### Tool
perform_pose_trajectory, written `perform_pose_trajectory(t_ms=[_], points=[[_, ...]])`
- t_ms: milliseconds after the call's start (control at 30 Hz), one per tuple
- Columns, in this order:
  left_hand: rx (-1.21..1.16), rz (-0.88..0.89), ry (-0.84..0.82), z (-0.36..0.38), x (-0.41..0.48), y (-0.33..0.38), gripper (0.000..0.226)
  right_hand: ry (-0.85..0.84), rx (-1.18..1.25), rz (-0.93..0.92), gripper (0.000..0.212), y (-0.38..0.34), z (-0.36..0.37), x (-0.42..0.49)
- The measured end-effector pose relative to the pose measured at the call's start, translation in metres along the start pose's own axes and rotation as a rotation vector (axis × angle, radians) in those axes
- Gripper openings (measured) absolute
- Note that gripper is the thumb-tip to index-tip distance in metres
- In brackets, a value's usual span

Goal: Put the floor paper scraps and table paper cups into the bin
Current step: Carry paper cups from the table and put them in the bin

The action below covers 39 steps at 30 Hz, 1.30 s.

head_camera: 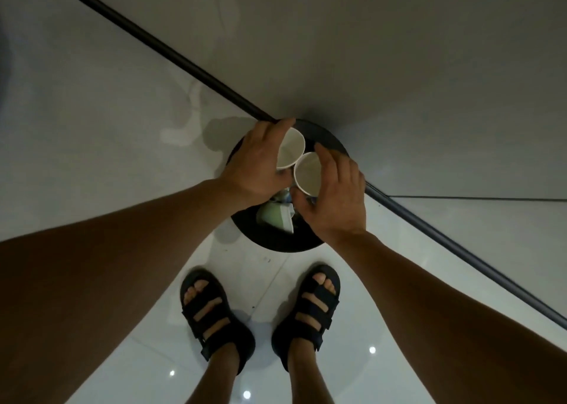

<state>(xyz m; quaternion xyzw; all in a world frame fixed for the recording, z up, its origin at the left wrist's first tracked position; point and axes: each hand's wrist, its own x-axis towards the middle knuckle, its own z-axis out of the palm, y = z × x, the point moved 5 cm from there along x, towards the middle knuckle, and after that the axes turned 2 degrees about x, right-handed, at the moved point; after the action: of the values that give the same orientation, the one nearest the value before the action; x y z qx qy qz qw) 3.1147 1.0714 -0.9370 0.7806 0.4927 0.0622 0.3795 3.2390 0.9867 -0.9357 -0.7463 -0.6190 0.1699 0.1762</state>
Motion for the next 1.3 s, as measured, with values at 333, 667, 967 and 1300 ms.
perform_pose_trajectory(t_ms=[333,667,967,1300], points=[[0.597,0.154,0.003,0.015,-0.033,-0.021,0.086,-0.108,-0.183,-0.094,0.083,0.026,0.006,0.004],[0.694,0.197,0.041,0.041,-0.058,-0.04,0.071,-0.247,-0.398,-0.077,0.09,0.031,0.038,0.004],[0.638,0.13,0.007,0.033,-0.064,-0.032,0.069,-0.278,-0.276,-0.084,0.097,0.024,0.025,0.006],[0.589,0.026,-0.056,-0.02,-0.081,-0.008,0.069,-0.324,-0.201,-0.028,0.092,-0.002,-0.02,-0.015]])
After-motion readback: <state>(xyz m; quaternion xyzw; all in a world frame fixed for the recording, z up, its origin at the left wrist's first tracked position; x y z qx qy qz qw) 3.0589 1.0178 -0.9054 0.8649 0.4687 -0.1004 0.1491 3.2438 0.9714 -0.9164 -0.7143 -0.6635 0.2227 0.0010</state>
